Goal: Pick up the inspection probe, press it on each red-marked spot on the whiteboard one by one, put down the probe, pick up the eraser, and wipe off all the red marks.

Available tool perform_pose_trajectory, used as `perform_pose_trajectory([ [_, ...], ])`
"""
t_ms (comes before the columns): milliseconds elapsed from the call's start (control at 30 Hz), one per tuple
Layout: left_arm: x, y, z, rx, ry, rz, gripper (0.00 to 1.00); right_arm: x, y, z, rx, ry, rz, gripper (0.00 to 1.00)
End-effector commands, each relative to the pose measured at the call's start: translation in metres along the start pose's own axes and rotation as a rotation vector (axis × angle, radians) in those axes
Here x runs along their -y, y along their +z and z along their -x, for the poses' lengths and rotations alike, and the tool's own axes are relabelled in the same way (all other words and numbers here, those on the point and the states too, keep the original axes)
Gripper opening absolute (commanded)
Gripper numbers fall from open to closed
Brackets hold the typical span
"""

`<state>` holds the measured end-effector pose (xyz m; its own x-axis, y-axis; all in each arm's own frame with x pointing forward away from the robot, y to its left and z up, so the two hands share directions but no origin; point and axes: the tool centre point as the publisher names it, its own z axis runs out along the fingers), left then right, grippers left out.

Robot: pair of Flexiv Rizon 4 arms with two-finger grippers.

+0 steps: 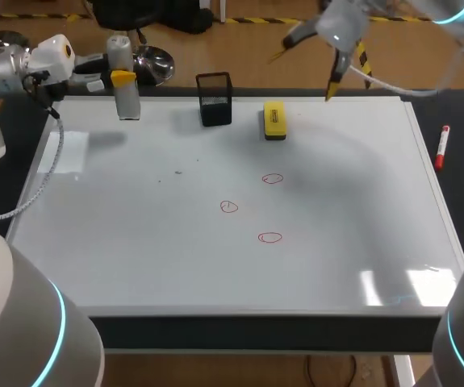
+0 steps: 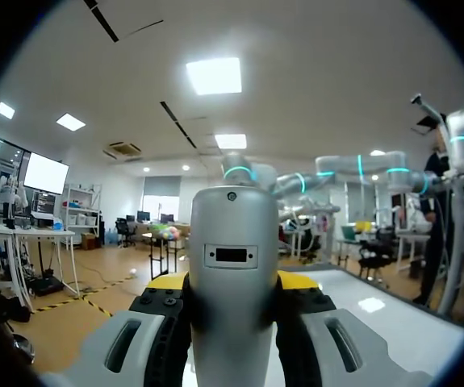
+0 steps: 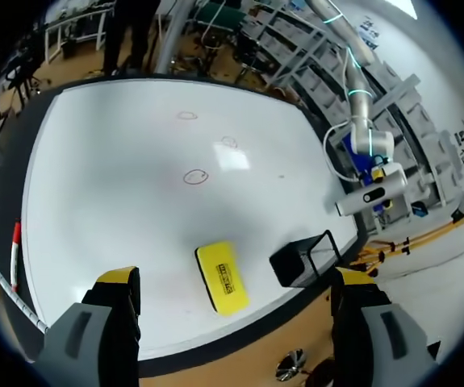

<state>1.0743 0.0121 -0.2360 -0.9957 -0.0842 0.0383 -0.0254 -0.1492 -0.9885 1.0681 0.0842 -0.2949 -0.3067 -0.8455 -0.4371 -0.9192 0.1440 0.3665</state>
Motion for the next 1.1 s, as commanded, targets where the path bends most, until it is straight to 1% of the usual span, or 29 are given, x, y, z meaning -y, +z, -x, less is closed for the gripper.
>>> perform_pose_trajectory([
  [33, 0.0, 0.0, 0.001, -0.002, 0.0, -0.002, 0.0, 0.01, 0.002, 0.003, -0.671, -0.058, 0.047, 1.0],
  [167, 0.0, 0.0, 0.001, -0.002, 0.0, -0.002, 0.0, 0.011, 0.006, 0.002, -0.685, -0.055, 0.044, 1.0],
  [267, 0.0, 0.0, 0.001, -0.002, 0.0, -0.002, 0.0, 0.014, 0.01, 0.0, -0.692, -0.044, 0.022, 1.0],
  [467, 0.0, 0.0, 0.001, -0.002, 0.0, -0.002, 0.0, 0.023, 0.019, -0.004, -0.653, 0.007, -0.073, 1.0],
  [633, 0.0, 0.0, 0.001, -0.002, 0.0, -0.002, 0.0, 0.024, 0.03, -0.01, -0.641, -0.002, -0.134, 1.0],
  [767, 0.0, 0.0, 0.001, -0.002, 0.0, -0.002, 0.0, 0.024, 0.034, -0.01, -0.621, -0.001, -0.178, 1.0],
  [933, 0.0, 0.0, 0.001, -0.002, 0.0, -0.002, 0.0, 0.023, 0.036, -0.007, -0.577, 0.006, -0.246, 1.0],
  [1100, 0.0, 0.0, 0.001, -0.002, 0.0, -0.002, 0.0, 0.027, 0.04, -0.012, -0.535, 0.012, -0.302, 1.0],
])
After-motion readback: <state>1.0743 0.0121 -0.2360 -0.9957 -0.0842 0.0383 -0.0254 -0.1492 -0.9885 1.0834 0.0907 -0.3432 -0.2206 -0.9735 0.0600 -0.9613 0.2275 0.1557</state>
